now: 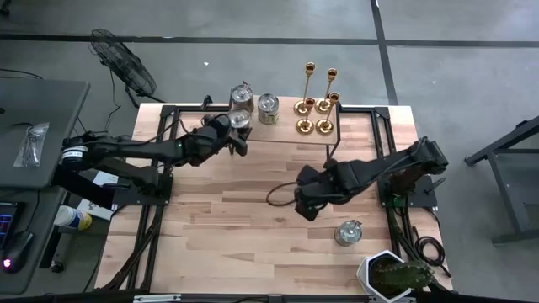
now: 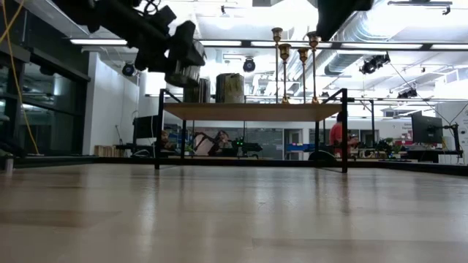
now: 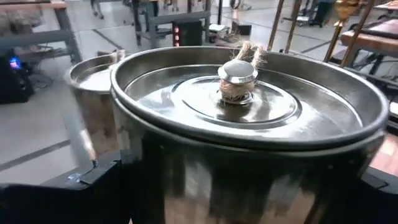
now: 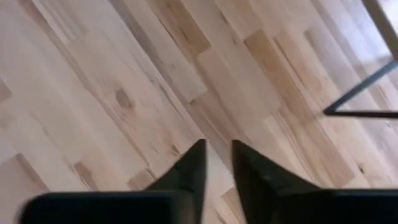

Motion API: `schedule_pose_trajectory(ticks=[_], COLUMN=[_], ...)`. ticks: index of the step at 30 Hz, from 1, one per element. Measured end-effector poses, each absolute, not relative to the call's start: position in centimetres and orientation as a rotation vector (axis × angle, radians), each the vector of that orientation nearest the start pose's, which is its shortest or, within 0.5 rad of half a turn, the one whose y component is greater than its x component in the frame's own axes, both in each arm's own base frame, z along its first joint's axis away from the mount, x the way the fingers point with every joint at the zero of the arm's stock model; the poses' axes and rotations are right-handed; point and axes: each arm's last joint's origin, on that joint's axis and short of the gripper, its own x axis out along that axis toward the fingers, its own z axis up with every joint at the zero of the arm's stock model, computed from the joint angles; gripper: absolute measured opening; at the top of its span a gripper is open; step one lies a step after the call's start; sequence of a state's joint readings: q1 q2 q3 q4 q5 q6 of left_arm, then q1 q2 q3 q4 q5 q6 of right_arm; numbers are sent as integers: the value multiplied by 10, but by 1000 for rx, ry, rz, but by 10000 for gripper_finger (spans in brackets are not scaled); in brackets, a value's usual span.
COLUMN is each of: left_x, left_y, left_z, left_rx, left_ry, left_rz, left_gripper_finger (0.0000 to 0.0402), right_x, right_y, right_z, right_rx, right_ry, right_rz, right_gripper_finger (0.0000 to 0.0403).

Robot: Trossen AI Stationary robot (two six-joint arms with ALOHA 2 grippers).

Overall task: Pick & Place candle stick holders
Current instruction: Align the silver scented candle on the shelf with the silver scented candle

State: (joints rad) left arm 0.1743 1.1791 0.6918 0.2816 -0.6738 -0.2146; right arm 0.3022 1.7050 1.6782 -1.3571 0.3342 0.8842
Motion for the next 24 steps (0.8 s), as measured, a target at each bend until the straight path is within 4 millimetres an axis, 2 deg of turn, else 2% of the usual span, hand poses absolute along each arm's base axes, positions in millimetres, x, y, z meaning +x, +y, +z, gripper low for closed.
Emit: schedule_pose_trajectory(ticks=[2,4,12,24], left_x=[249,252,261,271], left_y=[66,70,83,89], left_z=[263,257,250,232], left_rx=[-156,-153,-165,-144], left_ry=[126,155,105,153], left_rz=[831,834,869,918], left_gripper_finger=[355,354,354,355], right_x=[305,302,300,300], right_y=[90,92,94,96], right_z=[320,316,308,307], right_rx=[317,328,362,358], right_ry=[1182,1187,1192,1192], right_rz=[-603,-619,-659,-654], right_gripper_finger=[29,10,2,2])
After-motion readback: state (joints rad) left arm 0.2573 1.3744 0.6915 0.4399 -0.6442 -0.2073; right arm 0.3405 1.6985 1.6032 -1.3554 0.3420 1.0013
